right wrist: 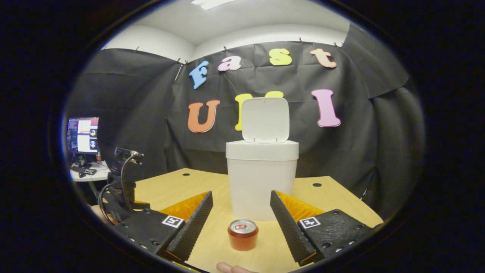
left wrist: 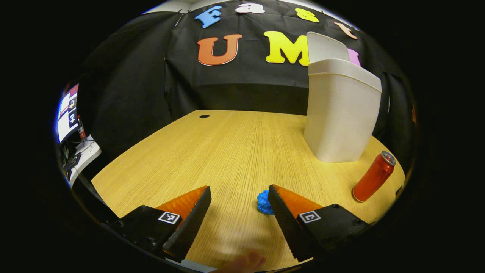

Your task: Press the lid of the desktop garbage bin to open it, pick up the crumpled paper on the desktop and throw it into the bin, then pick up the pop can on the desktop and drop it into the bin, and finally close the garbage bin lid.

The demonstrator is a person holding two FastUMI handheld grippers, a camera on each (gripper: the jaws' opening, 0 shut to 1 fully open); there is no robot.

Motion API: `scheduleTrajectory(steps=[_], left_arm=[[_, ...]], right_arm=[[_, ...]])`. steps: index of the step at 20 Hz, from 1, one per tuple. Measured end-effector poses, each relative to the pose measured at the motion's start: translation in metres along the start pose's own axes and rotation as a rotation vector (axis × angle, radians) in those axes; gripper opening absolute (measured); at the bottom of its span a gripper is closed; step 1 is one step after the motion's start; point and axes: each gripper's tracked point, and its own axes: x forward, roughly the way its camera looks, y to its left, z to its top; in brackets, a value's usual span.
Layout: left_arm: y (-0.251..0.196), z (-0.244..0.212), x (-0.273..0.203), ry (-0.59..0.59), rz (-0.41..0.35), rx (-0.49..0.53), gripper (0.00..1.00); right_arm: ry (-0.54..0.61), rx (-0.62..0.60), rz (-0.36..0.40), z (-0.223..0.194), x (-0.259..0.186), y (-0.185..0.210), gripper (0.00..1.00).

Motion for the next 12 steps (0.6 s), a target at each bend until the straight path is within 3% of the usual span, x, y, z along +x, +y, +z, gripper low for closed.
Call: scheduleTrajectory(steps=[4, 12], left_arm=[[-0.028, -0.014, 0.003, 0.036, -0.077, 0.016, 0.98], [-0.040, -0.027, 0.014, 0.046, -0.082, 0.072, 0.93]], right_arm=[[-0.074, -0.003, 0.007, 0.000, -0.010, 0.005, 0.94], [-0.054, -0.021, -0.009, -0.021, -0.017, 0.006, 0.97]])
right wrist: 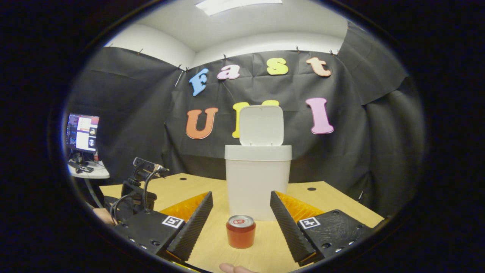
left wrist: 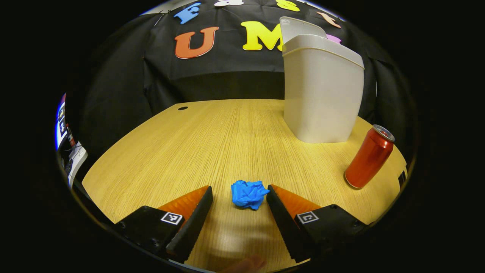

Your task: Press the lid of the desktop garbage bin to open it, pick up the crumpled paper on the desktop and throw it into the bin, then pick up the pop can on the desktop and drop it into the bin, and finally close the garbage bin lid.

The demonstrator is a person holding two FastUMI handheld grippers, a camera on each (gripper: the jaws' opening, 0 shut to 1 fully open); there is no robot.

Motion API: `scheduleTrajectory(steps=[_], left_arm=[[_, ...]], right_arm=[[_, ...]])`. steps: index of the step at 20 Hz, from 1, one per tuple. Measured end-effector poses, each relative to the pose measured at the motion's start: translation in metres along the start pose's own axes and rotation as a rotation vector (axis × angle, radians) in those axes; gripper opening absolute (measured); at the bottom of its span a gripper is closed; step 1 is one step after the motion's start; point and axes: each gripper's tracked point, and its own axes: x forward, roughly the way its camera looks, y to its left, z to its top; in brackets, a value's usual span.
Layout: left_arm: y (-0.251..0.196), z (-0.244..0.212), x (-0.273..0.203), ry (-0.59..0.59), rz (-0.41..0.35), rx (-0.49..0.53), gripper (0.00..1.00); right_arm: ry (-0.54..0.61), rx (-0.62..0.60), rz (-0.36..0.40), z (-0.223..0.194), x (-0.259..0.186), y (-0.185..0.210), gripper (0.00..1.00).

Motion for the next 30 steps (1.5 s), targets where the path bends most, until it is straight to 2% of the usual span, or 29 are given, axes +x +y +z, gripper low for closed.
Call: scheduleTrajectory(steps=[2, 3, 5, 8, 10, 13, 14, 15, 16, 17, 18, 19, 20, 22, 25, 27, 28, 30], left_arm=[[0.000, -0.002, 0.004, -0.003, -0.001, -0.002, 0.88], [0.000, -0.008, 0.008, 0.017, -0.008, -0.013, 0.80], [0.002, -0.004, 0.010, 0.001, -0.009, -0.027, 0.75], [0.002, -0.004, 0.011, -0.007, 0.000, -0.024, 0.71], [0.003, -0.004, 0.011, -0.010, 0.003, -0.018, 0.65], [0.005, -0.003, 0.010, -0.010, 0.011, -0.017, 0.55], [0.007, -0.003, 0.009, -0.010, 0.018, -0.018, 0.58], [0.008, -0.003, 0.010, -0.012, 0.016, -0.024, 0.47], [0.008, -0.002, 0.009, -0.020, 0.013, -0.030, 0.50], [0.009, -0.001, 0.009, -0.026, 0.016, -0.028, 0.41], [0.011, 0.000, 0.007, -0.035, 0.024, -0.022, 0.40], [0.014, 0.003, 0.006, -0.045, 0.032, -0.017, 0.44], [0.014, 0.005, 0.004, -0.054, 0.036, -0.017, 0.37], [0.017, 0.013, -0.002, -0.080, 0.050, -0.020, 0.36], [0.015, 0.032, -0.013, -0.155, 0.064, 0.003, 0.35], [0.010, 0.042, -0.023, -0.193, 0.058, 0.017, 0.39], [0.009, 0.045, -0.027, -0.206, 0.054, 0.019, 0.35], [0.003, 0.050, -0.033, -0.218, 0.046, 0.041, 0.35]], right_arm=[[-0.002, -0.006, 0.004, -0.006, 0.000, 0.001, 0.97], [-0.002, -0.007, 0.007, -0.007, 0.000, 0.002, 0.97], [-0.004, -0.006, 0.015, -0.009, 0.000, 0.006, 0.94], [0.003, -0.011, 0.014, -0.014, -0.002, 0.009, 0.97], [0.018, -0.022, 0.009, -0.023, -0.002, 0.011, 0.94], [0.069, -0.012, 0.002, -0.044, 0.002, 0.015, 0.95], [0.091, -0.002, 0.001, -0.051, 0.003, 0.017, 0.95], [0.108, 0.005, -0.003, -0.056, 0.004, 0.017, 0.95], [0.122, 0.004, -0.009, -0.060, 0.005, 0.018, 0.95], [0.132, 0.003, -0.022, -0.064, 0.007, 0.016, 0.95], [0.140, 0.004, -0.028, -0.069, 0.008, 0.014, 0.95], [0.148, 0.002, -0.035, -0.073, 0.010, 0.012, 0.98], [0.163, -0.004, -0.044, -0.079, 0.012, 0.010, 0.96], [0.196, 0.000, -0.048, -0.090, 0.015, 0.008, 0.94], [0.240, 0.015, -0.062, -0.105, 0.019, 0.004, 0.96], [0.268, 0.024, -0.070, -0.114, 0.023, 0.004, 0.96], [0.278, 0.028, -0.076, -0.118, 0.025, 0.004, 0.98], [0.301, 0.029, -0.080, -0.126, 0.031, 0.005, 0.96]])
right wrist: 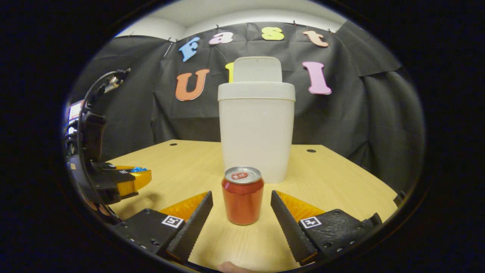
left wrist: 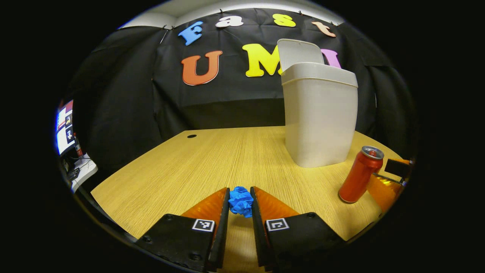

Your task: Press the lid of the desktop garbage bin to open it, pick up the crumpled paper on the desktop and throw it into the bin, then pick up the pop can on the desktop and drop it into the bin, and finally close the garbage bin lid.

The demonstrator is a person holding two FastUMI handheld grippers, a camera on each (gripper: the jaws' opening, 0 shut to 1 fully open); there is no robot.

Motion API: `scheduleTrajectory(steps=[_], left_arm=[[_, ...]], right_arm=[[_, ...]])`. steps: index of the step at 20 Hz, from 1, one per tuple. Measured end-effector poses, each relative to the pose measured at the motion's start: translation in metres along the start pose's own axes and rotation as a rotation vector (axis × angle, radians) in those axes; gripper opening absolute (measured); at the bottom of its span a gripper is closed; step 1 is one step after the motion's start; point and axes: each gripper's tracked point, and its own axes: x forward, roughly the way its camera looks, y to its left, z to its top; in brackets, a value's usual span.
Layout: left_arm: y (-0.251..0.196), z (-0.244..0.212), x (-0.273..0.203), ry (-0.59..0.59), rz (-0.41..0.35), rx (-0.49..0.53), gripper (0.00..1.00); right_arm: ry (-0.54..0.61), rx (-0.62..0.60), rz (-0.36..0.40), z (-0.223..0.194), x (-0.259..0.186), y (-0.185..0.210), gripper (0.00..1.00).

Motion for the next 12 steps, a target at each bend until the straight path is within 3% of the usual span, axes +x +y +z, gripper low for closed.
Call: scheduleTrajectory(steps=[12], left_arm=[[0.004, 0.003, -0.004, -0.001, 0.024, 0.011, 0.35]], right_arm=[[0.092, -0.038, -0.095, -0.012, 0.041, -0.002, 0.95]])
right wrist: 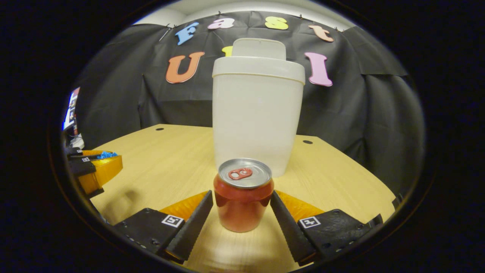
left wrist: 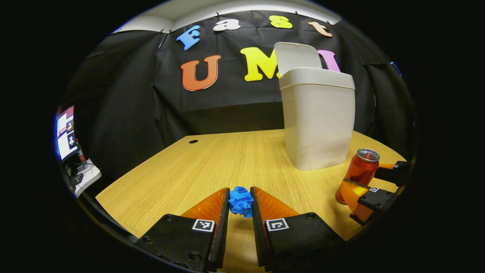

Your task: Press the lid of the desktop garbage bin to open it, pick up the crumpled paper on the desktop and throw it into the bin, then pick up the pop can on the desktop and drop it into the bin, and finally close the garbage bin lid.

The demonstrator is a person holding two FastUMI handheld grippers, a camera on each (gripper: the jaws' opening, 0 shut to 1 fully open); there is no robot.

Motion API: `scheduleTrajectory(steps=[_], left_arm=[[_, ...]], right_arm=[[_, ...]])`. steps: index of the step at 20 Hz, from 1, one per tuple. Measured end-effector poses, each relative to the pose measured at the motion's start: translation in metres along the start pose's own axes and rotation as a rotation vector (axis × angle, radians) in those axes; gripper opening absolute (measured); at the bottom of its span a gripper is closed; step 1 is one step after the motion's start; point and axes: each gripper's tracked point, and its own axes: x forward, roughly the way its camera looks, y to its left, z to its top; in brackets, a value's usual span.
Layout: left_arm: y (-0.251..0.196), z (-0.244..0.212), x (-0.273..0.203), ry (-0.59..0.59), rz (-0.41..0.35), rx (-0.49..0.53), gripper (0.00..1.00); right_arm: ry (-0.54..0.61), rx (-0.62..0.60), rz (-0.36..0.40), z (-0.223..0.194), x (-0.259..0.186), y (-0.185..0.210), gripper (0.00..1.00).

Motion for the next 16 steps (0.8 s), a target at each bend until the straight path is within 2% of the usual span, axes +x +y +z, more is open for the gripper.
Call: scheduleTrajectory(steps=[5, 11, 14, 16], left_arm=[[0.001, 0.003, 0.000, -0.014, 0.006, -0.006, 0.35], [0.001, 0.011, -0.004, -0.047, 0.017, -0.012, 0.35], [-0.003, 0.021, -0.010, -0.065, 0.017, 0.025, 0.35], [-0.002, 0.029, -0.019, -0.080, 0.018, 0.002, 0.35]], right_arm=[[0.010, 0.022, -0.002, -0.001, 0.001, -0.004, 0.82], [-0.038, 0.018, 0.031, 0.024, -0.014, -0.005, 0.81], [-0.086, 0.011, 0.033, 0.053, -0.027, -0.017, 0.80], [-0.131, 0.021, 0.042, 0.074, -0.040, -0.027, 0.80]])
